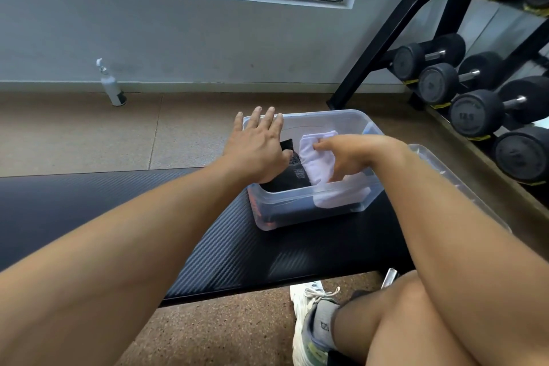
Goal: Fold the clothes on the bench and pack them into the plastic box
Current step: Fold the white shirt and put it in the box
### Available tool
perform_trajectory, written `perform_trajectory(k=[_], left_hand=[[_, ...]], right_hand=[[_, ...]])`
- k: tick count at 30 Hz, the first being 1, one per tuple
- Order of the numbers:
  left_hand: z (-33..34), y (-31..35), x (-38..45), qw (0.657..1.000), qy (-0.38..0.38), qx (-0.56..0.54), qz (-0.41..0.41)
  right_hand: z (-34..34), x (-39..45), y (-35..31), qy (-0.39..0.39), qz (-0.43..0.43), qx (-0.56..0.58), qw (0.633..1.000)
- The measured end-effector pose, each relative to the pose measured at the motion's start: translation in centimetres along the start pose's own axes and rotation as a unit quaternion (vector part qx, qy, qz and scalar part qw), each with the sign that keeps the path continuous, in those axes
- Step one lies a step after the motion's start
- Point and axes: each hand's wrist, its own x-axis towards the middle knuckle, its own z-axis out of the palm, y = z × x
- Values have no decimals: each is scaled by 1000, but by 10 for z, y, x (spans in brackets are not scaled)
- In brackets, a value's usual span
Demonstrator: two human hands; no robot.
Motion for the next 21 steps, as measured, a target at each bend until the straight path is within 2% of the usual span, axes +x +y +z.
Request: perform_trajectory(k=[6, 11, 15, 16, 19, 21], left_hand=[[0, 0, -1, 1000, -5, 10, 2], [-2, 0, -2, 1000, -12, 7, 3], [-1, 1, -3, 1000, -10, 10, 4], [-1, 1, -3, 1000, -9, 11, 5], [-1, 0, -3, 1000, -1, 3, 1], [-3, 0, -4, 1000, -5, -2, -2]], right_hand=[[4, 6, 1, -3, -9, 6, 1000], [-4, -12, 7, 97, 7, 69, 993], [11, -11, 0, 50, 12, 49, 997], [11, -12, -1, 61, 14, 62, 996], [4, -15, -1, 176, 22, 139, 974], [8, -16, -9, 217, 16, 172, 961]])
